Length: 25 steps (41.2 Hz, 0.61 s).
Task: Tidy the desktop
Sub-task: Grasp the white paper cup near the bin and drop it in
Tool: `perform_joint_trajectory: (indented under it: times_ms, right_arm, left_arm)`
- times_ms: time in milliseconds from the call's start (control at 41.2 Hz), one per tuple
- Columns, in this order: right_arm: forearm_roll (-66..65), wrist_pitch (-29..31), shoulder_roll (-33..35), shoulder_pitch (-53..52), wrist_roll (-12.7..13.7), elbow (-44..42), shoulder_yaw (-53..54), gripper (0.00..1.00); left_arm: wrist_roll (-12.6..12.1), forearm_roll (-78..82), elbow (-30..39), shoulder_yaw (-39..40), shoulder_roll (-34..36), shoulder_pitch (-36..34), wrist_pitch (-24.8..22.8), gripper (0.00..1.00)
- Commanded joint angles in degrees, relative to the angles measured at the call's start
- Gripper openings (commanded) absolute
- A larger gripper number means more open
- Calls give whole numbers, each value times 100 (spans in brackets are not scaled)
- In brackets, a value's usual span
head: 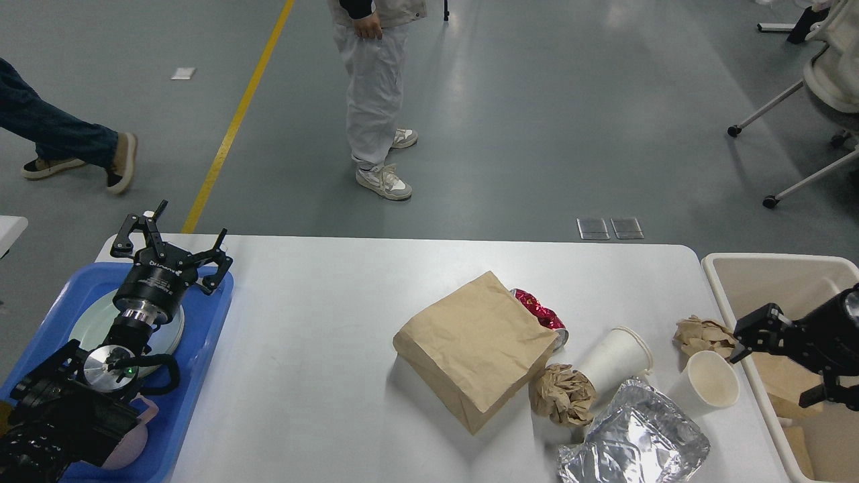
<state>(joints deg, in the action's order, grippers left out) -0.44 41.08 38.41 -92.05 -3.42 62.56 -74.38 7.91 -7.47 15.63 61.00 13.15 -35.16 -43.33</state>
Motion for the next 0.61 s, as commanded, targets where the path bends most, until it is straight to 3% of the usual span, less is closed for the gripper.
perform_joint_trajectory:
  times_ms: [0,267,461,583]
  right_arm:
    - [0,-259,0,284,-1,2,99,100]
    - [0,-645,-70,741,8,-95,468,100]
    - [26,-1541,-377,1321,8,-262,486,98]
    - [26,-1735,-431,1488,-1,-245,626,95]
  left_arm:
    - [0,0,1,0,4,0,0,96]
    - [0,0,-7,0,-5,0,0,96]
    - [0,0,2,0,4,0,0,96]
    - [0,0,2,0,4,0,0,96]
